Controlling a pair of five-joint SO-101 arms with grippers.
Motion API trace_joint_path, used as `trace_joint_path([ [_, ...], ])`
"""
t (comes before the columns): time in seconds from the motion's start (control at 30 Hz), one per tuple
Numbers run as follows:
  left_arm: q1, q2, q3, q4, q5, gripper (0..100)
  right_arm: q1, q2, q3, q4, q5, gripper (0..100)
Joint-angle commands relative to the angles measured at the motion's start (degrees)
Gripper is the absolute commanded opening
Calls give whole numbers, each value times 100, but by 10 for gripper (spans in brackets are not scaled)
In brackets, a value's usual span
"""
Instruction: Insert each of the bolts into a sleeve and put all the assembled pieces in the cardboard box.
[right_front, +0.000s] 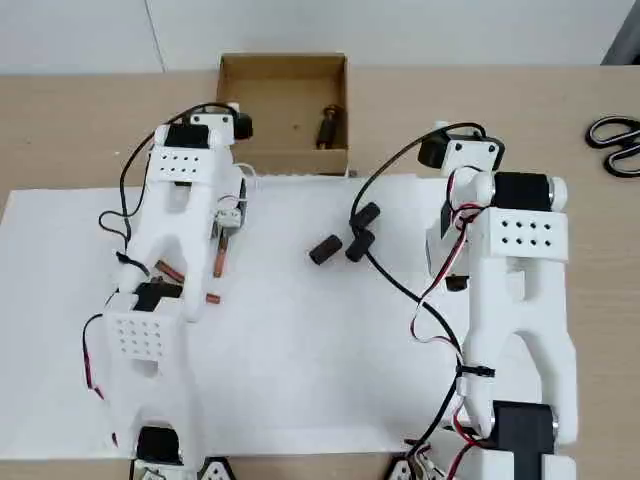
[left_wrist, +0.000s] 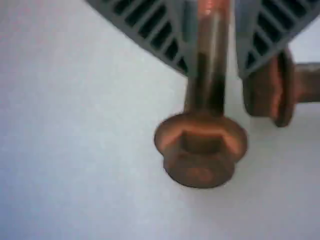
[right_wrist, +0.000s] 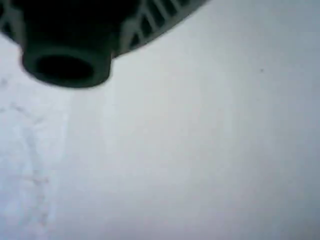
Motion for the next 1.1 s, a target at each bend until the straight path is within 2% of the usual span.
trace_joint_path([
  [0.0,-9,-62,-215,53,-18,55,66,-233,-264,66,9,3],
  [0.47,-9,9,-180,-273,-18,84,31,-233,-264,40,9,3],
  [0.9,-53,730,-189,-607,-26,78,31,-233,-264,57,9,3],
  [1.07,-62,730,-198,-624,-26,5,31,-233,-264,57,9,3],
])
